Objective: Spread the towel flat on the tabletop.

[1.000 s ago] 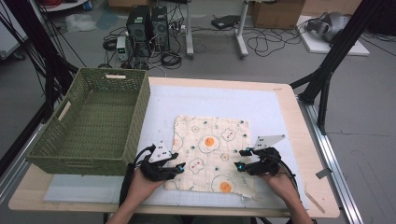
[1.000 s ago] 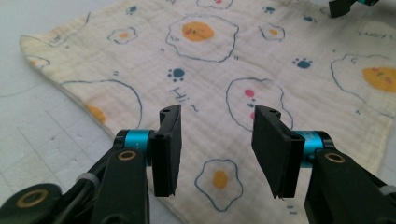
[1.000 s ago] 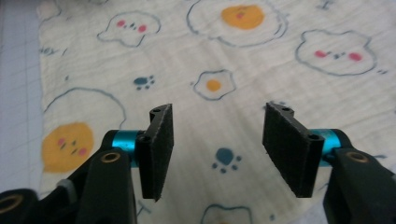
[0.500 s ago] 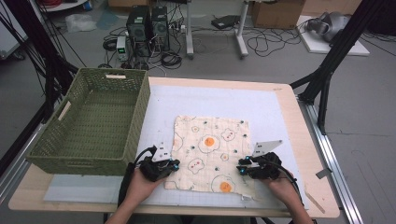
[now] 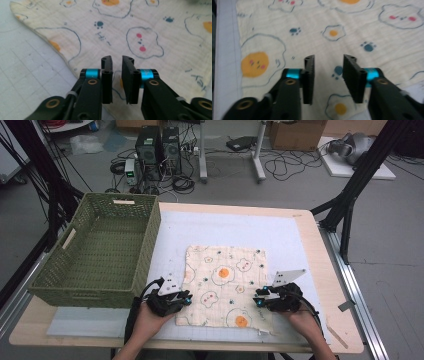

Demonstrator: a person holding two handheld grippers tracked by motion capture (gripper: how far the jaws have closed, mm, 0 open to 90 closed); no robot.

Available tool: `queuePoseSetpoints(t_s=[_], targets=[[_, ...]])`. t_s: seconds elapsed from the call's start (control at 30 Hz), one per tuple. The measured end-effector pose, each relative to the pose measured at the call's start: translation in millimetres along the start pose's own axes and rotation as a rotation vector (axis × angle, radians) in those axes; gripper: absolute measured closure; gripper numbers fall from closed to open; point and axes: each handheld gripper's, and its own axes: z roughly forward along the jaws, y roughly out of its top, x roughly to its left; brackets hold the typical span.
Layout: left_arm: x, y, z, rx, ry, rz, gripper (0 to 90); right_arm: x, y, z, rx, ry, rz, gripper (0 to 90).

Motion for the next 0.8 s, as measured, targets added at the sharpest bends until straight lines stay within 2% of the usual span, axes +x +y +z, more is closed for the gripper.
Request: queuePoseSetpoints(t_s=[0.2,0.37,0.47,0.6,0.73,0.8], targets=[[4.8,5.2,2.6,-0.018,-0.017,-0.008,67.5,-12.6,9.1,-3.7,-0.054,-0.023,0.033,48.4],[10.2,15.3,9.1,-0.033,-0.03,-0.02,69.5,-21.4,16.1,-3.7,-0.053,-0.035,0.035,44.9],[13.6,21.1,14.7,-0.047,-0.015,-0.018,69.4,-29.2,20.9,-4.7,-0.063,-0.032,0.05,43.2],[20.1,28.0,20.9,-0.082,-0.004,-0.056,69.3,-41.2,29.0,-5.3,-0.08,-0.035,0.07,41.8],[29.2,39.4,27.7,-0.107,0.022,-0.072,70.0,-51.6,40.3,-5.3,-0.077,-0.042,0.069,41.5],[35.5,47.6,29.9,-0.105,0.051,-0.068,70.3,-56.8,46.3,-5.0,-0.068,-0.049,0.067,41.5]])
